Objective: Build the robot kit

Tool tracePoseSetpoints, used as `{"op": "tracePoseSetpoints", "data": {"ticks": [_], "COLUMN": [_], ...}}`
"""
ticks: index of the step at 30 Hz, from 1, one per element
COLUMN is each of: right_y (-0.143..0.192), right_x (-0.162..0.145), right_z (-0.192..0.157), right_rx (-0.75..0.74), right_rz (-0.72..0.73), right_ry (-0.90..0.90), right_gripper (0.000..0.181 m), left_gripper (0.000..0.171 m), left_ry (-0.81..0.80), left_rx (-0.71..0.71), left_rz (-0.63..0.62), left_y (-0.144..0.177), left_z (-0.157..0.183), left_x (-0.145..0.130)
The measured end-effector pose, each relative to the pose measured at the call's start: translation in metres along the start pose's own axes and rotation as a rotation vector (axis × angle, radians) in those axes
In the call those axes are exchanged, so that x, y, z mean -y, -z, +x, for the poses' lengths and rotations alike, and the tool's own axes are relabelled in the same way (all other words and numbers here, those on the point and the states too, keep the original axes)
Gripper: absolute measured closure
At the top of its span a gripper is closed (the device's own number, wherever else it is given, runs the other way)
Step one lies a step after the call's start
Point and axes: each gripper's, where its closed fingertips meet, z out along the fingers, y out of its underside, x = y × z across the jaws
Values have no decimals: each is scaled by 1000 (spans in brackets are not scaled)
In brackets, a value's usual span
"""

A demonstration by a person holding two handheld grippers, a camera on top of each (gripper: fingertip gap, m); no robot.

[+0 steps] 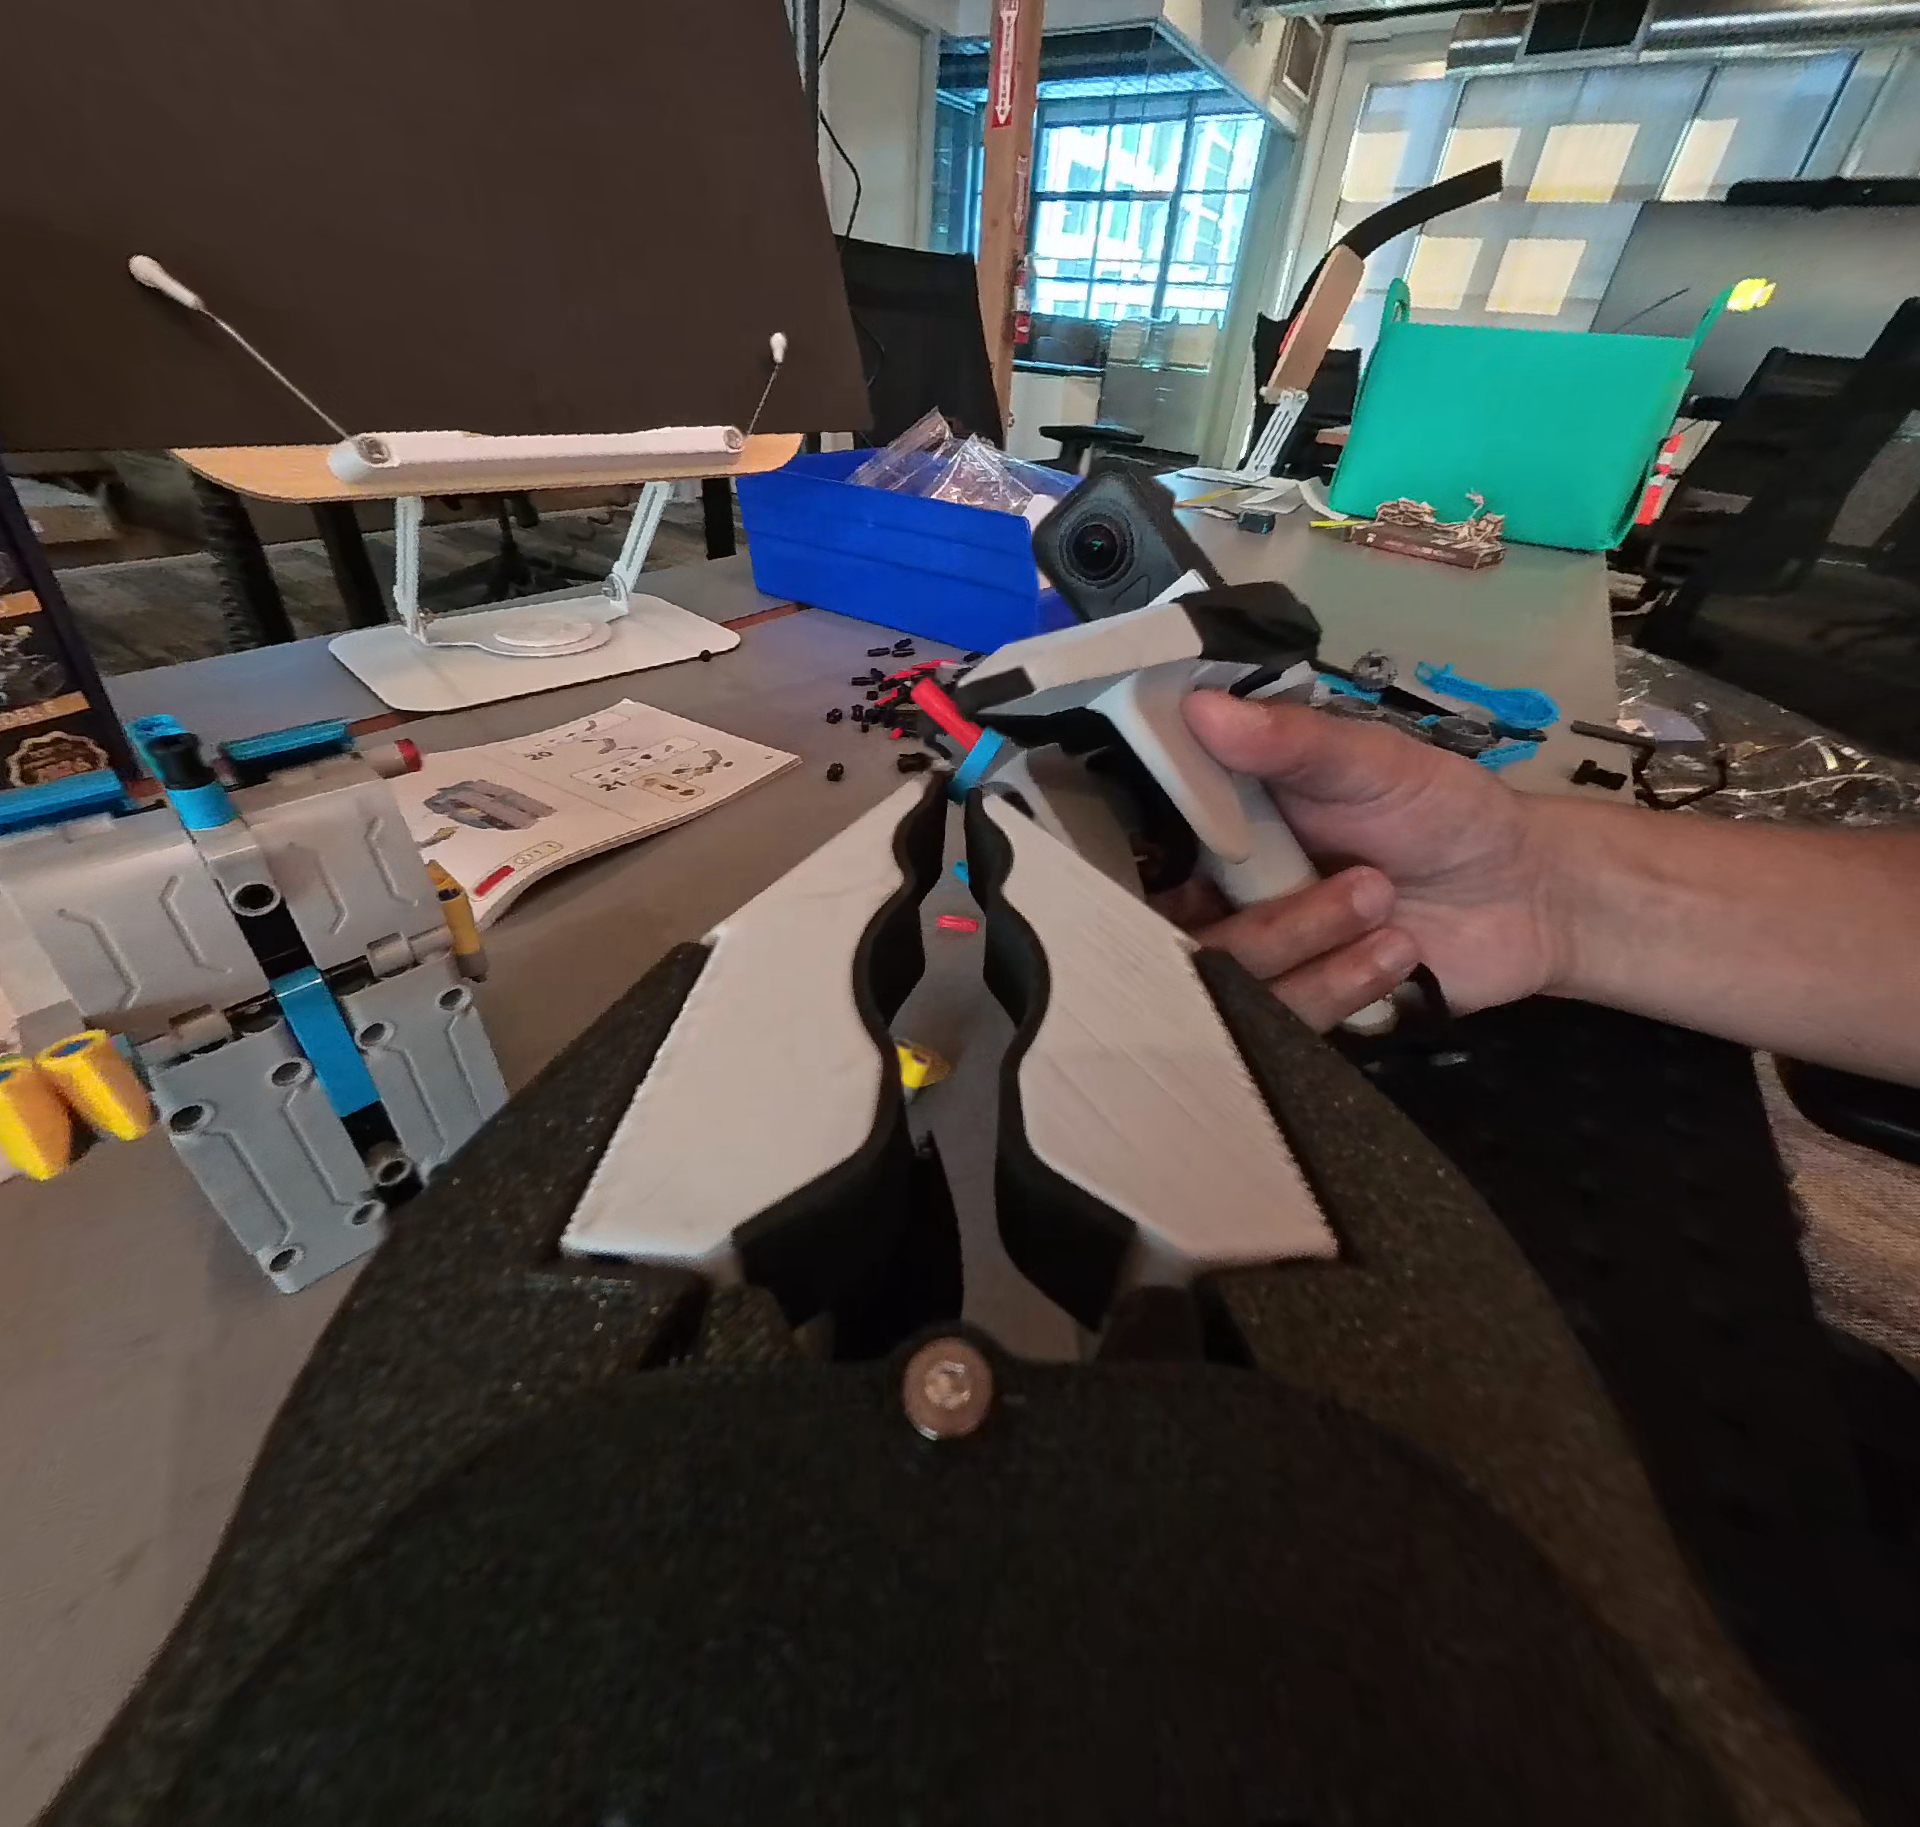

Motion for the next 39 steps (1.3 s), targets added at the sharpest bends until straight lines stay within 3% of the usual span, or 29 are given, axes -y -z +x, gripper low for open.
{"op": "tracePoseSetpoints", "data": {"ticks": [7, 16, 32, 37, 39], "right_y": [2, 0, 7, 20, 19], "right_x": [-3, -4, 7, -10, -16], "right_z": [1, 0, -9, 12, 8], "right_rx": [9, -48, -19, -219, -207], "right_rz": [-36, -36, -69, -244, -264], "right_ry": [-51, 99, 174, 369, 343], "right_gripper": [179, 179, 178, 178, 178], "left_gripper": [169, 170, 169, 169, 169], "left_ry": [-78, 34, -215, -142, -90], "left_rx": [52, 12, 20, 34, 43], "left_rz": [-18, 3, -56, -62, -68], "left_y": [1, 2, -3, -1, 0], "left_z": [-3, -5, 11, 1, -7], "left_x": [-2, 1, -9, -9, -11]}}
